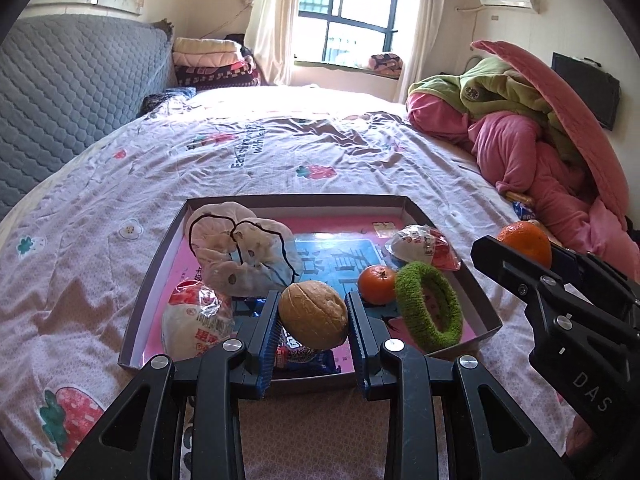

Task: Organize objects
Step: 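Lift the walnut and the orange and carry both over the tray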

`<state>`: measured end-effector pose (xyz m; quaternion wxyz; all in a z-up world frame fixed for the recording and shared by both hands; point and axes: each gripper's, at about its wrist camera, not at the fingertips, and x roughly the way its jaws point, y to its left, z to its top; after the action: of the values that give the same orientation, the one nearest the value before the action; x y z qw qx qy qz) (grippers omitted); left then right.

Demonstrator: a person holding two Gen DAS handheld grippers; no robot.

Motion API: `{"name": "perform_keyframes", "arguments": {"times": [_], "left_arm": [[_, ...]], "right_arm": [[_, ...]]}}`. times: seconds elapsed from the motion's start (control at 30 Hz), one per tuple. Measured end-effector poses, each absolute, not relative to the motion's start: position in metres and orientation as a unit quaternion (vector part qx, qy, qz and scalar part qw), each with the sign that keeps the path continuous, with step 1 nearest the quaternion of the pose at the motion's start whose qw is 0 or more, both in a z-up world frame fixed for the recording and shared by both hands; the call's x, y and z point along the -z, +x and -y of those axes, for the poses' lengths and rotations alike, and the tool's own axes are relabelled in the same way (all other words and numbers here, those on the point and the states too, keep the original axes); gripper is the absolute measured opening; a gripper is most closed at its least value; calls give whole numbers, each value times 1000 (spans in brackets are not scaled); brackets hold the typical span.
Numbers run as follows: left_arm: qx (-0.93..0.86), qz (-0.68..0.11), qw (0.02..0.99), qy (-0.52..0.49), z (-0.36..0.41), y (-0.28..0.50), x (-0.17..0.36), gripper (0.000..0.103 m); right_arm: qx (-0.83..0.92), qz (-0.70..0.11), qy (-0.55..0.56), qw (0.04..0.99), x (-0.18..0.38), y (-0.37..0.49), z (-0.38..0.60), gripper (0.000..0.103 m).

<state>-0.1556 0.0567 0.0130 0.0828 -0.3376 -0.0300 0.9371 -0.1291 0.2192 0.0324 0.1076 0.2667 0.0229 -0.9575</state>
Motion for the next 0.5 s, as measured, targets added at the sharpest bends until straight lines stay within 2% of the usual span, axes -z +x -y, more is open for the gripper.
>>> {"name": "perform_keyframes", "arguments": {"times": [0.5], "left_arm": [[-929, 13, 90, -357, -75, -176, 4, 32]], "right_arm": [[953, -11, 289, 93, -20, -151, -233, 38]]}}
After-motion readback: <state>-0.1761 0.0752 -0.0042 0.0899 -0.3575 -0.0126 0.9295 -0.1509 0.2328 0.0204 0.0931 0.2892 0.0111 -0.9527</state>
